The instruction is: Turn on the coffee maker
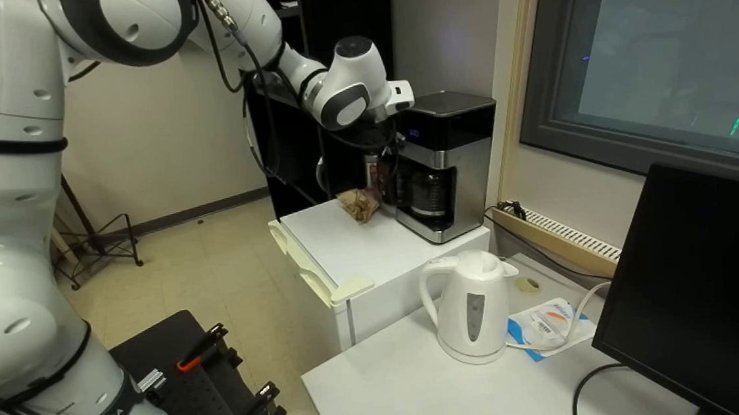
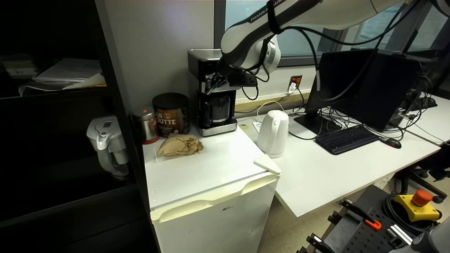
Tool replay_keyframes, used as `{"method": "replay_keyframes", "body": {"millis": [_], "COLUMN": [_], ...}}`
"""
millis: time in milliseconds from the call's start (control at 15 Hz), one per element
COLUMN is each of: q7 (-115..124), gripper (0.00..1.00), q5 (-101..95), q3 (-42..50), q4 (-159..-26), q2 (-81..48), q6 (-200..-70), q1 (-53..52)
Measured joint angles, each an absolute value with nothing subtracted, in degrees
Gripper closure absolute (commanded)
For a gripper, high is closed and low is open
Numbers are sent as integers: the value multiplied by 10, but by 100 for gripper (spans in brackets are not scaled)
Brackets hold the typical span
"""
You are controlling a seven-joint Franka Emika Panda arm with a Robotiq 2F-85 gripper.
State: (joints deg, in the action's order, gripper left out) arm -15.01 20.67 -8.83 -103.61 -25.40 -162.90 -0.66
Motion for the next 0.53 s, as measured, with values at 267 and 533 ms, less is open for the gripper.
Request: {"method": "replay_keyframes", "body": {"millis": [267, 533], "q7": [-149, -149], "gripper": [97, 96], "q5": [199, 196], "q3": [-105, -111], "q4": [-1034, -1034], "q2": [-257, -257], "q6": [-1629, -1629], "q1": [8, 14]}}
